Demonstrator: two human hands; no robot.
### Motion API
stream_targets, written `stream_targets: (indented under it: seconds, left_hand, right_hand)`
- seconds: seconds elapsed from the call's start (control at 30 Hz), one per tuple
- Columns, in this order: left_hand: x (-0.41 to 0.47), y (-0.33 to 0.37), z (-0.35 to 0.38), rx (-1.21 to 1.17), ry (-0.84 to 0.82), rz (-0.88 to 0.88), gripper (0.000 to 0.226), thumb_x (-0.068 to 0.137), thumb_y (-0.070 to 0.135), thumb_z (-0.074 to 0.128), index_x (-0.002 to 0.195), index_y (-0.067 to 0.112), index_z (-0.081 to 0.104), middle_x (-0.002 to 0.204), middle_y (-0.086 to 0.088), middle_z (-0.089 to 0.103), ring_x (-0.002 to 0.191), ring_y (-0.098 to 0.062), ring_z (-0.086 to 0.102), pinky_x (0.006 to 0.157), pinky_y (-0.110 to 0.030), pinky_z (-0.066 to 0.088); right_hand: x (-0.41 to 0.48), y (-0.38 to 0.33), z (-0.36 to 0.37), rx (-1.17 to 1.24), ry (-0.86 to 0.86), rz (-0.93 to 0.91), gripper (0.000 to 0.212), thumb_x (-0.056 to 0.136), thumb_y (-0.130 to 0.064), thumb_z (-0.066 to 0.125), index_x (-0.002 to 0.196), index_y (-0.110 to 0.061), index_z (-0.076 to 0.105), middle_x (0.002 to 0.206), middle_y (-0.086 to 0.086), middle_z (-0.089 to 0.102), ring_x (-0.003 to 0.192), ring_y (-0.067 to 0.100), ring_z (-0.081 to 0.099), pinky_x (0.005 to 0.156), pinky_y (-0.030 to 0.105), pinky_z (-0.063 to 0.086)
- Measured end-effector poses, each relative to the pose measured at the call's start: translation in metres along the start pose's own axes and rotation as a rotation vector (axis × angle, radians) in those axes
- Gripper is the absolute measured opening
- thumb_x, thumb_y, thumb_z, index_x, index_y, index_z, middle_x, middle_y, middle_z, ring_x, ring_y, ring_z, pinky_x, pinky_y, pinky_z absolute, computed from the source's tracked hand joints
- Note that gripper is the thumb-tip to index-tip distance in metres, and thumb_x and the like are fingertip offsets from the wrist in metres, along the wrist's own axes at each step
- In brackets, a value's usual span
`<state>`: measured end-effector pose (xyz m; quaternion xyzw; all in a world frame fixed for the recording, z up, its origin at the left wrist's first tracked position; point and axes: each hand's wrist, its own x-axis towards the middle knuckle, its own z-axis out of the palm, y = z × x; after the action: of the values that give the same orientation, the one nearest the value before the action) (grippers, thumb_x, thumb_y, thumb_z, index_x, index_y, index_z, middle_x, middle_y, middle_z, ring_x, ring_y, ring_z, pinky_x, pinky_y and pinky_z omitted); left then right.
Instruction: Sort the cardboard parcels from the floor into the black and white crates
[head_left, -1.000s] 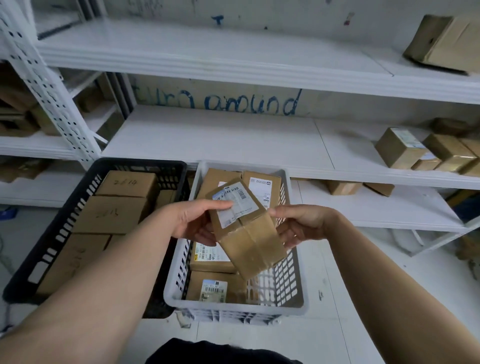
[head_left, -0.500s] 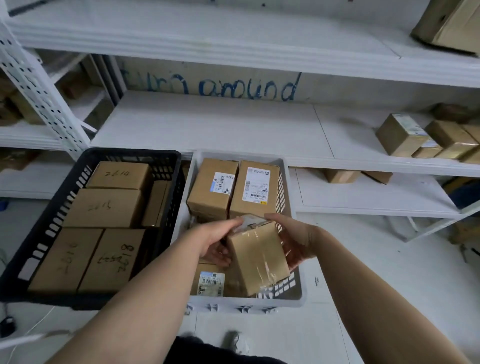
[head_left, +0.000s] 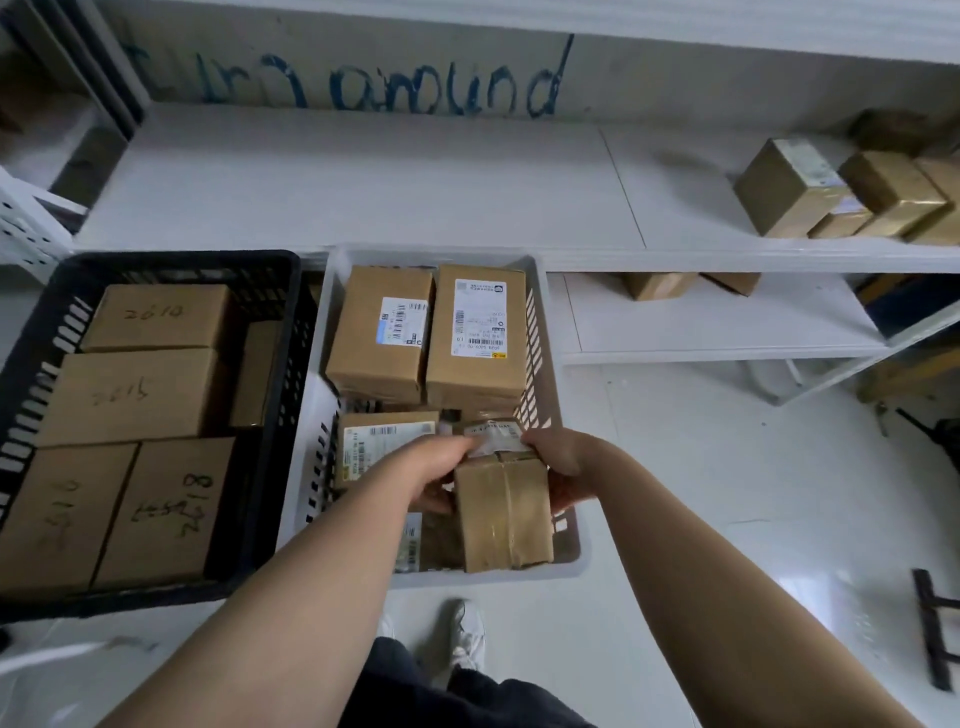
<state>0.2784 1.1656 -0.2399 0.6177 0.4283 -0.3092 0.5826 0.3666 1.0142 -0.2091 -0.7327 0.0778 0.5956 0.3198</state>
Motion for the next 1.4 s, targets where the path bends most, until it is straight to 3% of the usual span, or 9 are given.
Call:
stream_targets:
  seconds: [0.27,0.47,0.57,0.63,0.77,0.93,1.13,1.23,1.4]
  left_hand:
    - [0.011,0.006,0.007,-0.093,0.08,0.094,0.04,0.095,0.054,0.047,0.11,0.02,0.06,0.105,-0.006,0.066,0.099,-0.025,0.061,0.093,-0.041,0.051]
    - [0.019,0.009,0.012,-0.083,0.078,0.139,0.048,0.091,0.056,0.048,0.123,0.021,0.061,0.121,-0.005,0.064,0.11,-0.027,0.059,0.099,-0.047,0.048]
    - [0.022,0.007,0.017,-0.07,0.029,0.108,0.033,0.099,0.038,0.046,0.12,0.016,0.061,0.106,-0.005,0.068,0.102,-0.024,0.063,0.095,-0.046,0.052]
    - [0.025,0.004,0.019,-0.049,0.019,0.076,0.029,0.101,0.027,0.046,0.12,0.011,0.061,0.104,-0.005,0.069,0.101,-0.024,0.064,0.093,-0.045,0.053]
    - [0.028,-0.006,0.017,0.092,0.097,0.054,0.028,0.099,0.02,0.053,0.124,0.009,0.058,0.124,-0.007,0.062,0.102,-0.02,0.055,0.085,-0.035,0.048]
    - [0.041,-0.02,0.018,0.071,0.084,0.017,0.033,0.094,0.008,0.06,0.126,0.008,0.056,0.132,-0.011,0.058,0.118,-0.028,0.058,0.084,-0.033,0.057]
    - [0.065,-0.029,0.023,-0.032,0.073,-0.006,0.02,0.096,0.011,0.056,0.116,0.011,0.059,0.116,-0.007,0.06,0.101,-0.023,0.059,0.064,-0.028,0.057]
    - [0.083,-0.036,0.023,-0.027,0.086,-0.042,0.023,0.097,0.007,0.053,0.118,0.009,0.06,0.12,-0.009,0.064,0.093,-0.022,0.064,0.048,-0.024,0.055]
    - [0.101,-0.041,0.022,-0.006,0.085,-0.067,0.024,0.098,0.003,0.042,0.112,0.006,0.062,0.108,-0.012,0.069,0.085,-0.024,0.069,0.048,-0.025,0.056]
  right_hand:
    - [0.025,-0.006,-0.007,0.045,0.176,-0.086,0.035,0.103,-0.02,0.029,0.111,0.001,0.056,0.103,0.022,0.065,0.087,0.034,0.064,0.085,0.05,0.055]
    - [0.026,-0.01,-0.015,0.002,0.292,-0.092,0.032,0.101,-0.016,0.033,0.114,0.002,0.057,0.104,0.022,0.066,0.093,0.034,0.067,0.082,0.042,0.056]
    - [0.027,-0.011,-0.011,-0.125,0.275,-0.052,0.029,0.1,-0.006,0.039,0.123,0.002,0.055,0.081,0.007,0.055,0.071,0.021,0.056,0.069,0.028,0.054]
    - [0.03,-0.01,-0.005,-0.267,0.297,-0.033,0.028,0.099,-0.002,0.043,0.122,0.007,0.056,0.086,0.009,0.06,0.074,0.022,0.056,0.056,0.019,0.049]
    - [0.052,0.0,0.004,-0.433,0.28,-0.014,0.028,0.102,-0.006,0.041,0.121,0.009,0.055,0.118,0.02,0.064,0.079,0.023,0.067,0.066,0.027,0.055]
    - [0.071,0.018,0.018,-0.338,0.384,-0.049,0.035,0.098,-0.006,0.043,0.129,0.003,0.054,0.131,0.021,0.056,0.121,0.034,0.054,0.088,0.033,0.045]
    - [0.096,0.026,0.032,-0.334,0.292,0.018,0.028,0.1,-0.004,0.039,0.121,0.005,0.054,0.119,0.018,0.059,0.113,0.029,0.057,0.082,0.028,0.047]
    - [0.115,0.034,0.034,-0.203,0.198,0.028,0.025,0.097,-0.002,0.039,0.114,0.004,0.056,0.114,0.017,0.061,0.112,0.031,0.059,0.095,0.041,0.052]
    - [0.13,0.045,0.034,-0.085,0.145,0.077,0.027,0.097,-0.011,0.034,0.112,-0.004,0.056,0.113,0.016,0.065,0.102,0.03,0.064,0.091,0.045,0.054]
